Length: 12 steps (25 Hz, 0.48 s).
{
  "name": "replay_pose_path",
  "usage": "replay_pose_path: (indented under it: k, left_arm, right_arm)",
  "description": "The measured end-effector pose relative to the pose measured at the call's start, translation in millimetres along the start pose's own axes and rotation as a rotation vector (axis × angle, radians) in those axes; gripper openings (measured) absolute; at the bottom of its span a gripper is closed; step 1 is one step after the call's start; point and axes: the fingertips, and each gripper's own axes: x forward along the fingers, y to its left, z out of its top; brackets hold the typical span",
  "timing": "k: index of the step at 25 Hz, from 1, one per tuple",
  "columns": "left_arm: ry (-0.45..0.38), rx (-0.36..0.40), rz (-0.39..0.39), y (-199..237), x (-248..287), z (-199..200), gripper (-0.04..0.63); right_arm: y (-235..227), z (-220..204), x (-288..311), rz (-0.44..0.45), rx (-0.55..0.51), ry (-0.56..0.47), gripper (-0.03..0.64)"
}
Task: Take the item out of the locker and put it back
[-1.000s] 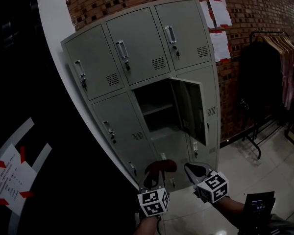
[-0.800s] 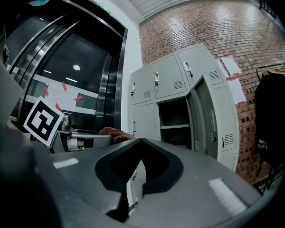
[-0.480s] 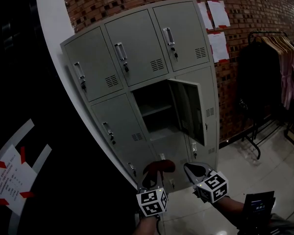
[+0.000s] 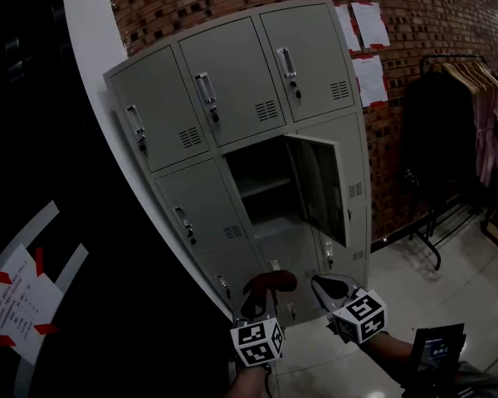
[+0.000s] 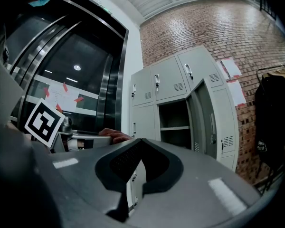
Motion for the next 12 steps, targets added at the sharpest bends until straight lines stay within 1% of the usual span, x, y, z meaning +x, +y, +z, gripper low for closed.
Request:
replay_pose_path:
  k: [12]
  left_arm:
    - [-0.008, 0.003, -0.012, 2.2, -1.8, 4.8, 0.110]
  right_arm:
    - [3.6, 4.3, 2.7, -0.011, 0.001, -0.009, 0.000]
